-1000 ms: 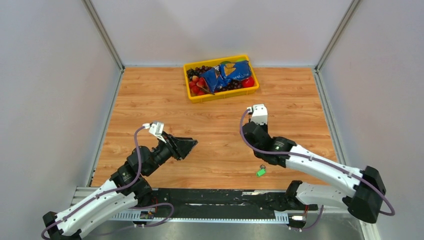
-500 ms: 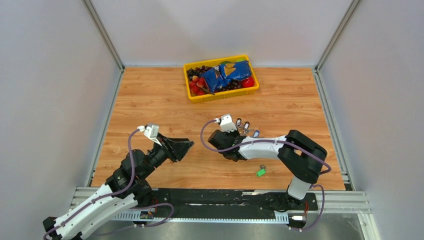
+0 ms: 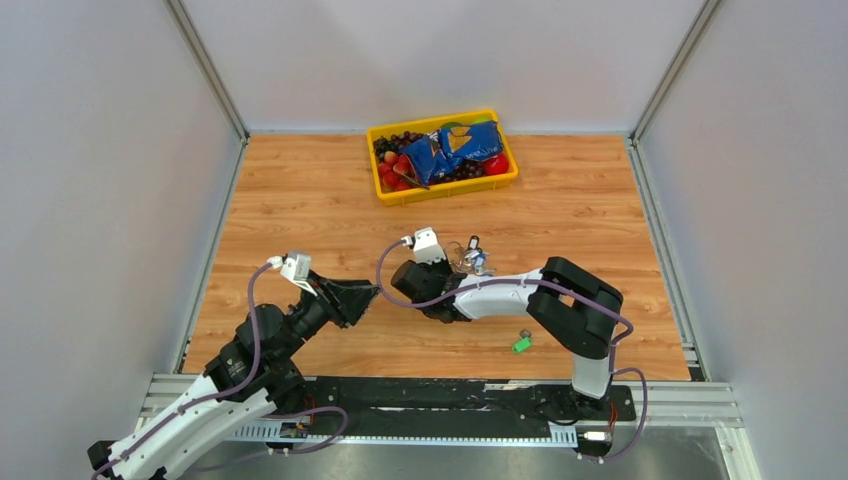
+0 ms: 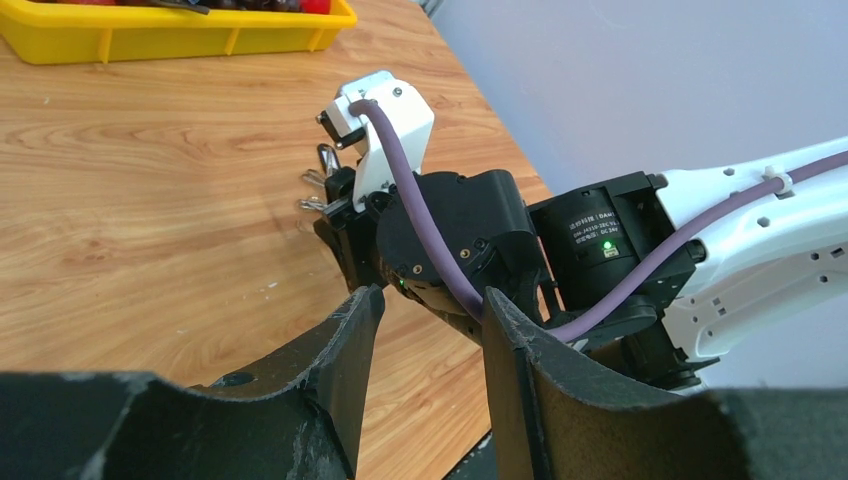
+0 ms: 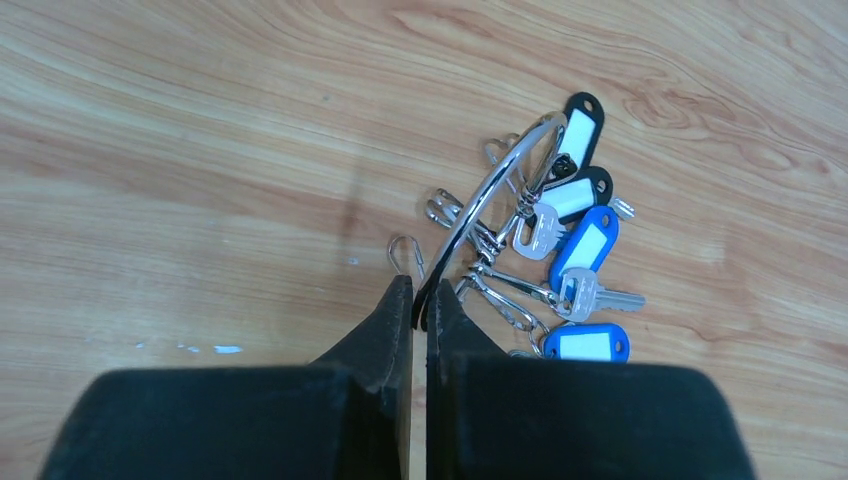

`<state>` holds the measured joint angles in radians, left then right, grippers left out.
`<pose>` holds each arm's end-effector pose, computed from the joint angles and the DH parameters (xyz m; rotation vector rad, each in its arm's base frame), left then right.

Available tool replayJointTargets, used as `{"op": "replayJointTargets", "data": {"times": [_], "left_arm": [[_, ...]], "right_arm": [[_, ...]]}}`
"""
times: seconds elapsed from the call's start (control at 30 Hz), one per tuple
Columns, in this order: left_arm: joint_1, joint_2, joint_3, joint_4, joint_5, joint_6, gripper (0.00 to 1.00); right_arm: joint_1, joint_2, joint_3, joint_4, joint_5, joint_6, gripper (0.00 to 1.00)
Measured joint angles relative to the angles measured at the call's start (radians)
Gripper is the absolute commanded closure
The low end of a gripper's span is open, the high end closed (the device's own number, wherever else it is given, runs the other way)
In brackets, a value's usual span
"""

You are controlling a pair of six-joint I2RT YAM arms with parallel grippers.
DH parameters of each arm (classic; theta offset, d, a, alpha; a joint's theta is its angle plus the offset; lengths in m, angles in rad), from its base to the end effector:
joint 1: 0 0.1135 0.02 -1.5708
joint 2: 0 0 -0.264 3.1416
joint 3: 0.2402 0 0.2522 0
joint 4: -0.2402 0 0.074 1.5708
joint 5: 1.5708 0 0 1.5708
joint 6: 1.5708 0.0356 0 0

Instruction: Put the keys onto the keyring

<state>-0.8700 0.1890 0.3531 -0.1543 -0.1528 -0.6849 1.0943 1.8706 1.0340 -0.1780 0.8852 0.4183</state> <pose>0.0698 -0.0743 0.2634 0.0257 1.6706 -1.0892 0.1885 0.3051 0.1421 -0.4356 2.1109 -0.3179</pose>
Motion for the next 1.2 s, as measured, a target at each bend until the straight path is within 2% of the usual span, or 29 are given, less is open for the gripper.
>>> {"op": "replayJointTargets", "data": {"times": [0.07, 0.17, 0.2, 0.33, 0.47, 0.8, 0.97, 1.2], "left_arm": [[0.000, -0.006, 0.000, -0.005, -0.005, 0.000, 0.49], [0.000, -0.016, 0.000, -0.010, -0.006, 0.000, 0.49], [0.000, -0.019, 0.000, -0.013, -0.006, 0.000, 0.49], [0.000, -0.038, 0.000, -0.013, -0.005, 0.001, 0.48], [0.000, -0.053, 0.011, -0.019, -0.018, 0.011, 0.48], [0.002, -0.053, 0.014, -0.035, -0.044, 0.042, 0.46], [0.002, -0.026, 0.014, -0.022, -0.045, 0.053, 0.46], [0.002, 0.032, 0.014, -0.005, -0.060, 0.081, 0.46]], "right_arm": [[0.002, 0.000, 0.004, 0.016, -0.022, 0.000, 0.87], [0.009, -0.001, 0.005, 0.037, -0.077, 0.005, 0.63], [0.016, -0.005, 0.001, 0.042, -0.108, 0.009, 0.58], [0.055, -0.074, -0.048, 0.041, -0.198, 0.019, 0.49], [0.068, -0.237, -0.123, 0.037, -0.268, 0.022, 0.40], [-0.001, -0.710, -0.301, -0.018, -0.327, 0.040, 0.33], [-0.024, -0.800, -0.355, -0.084, -0.378, -0.003, 0.34], [-0.084, -0.825, -0.402, -0.116, -0.534, -0.030, 0.49]]}}
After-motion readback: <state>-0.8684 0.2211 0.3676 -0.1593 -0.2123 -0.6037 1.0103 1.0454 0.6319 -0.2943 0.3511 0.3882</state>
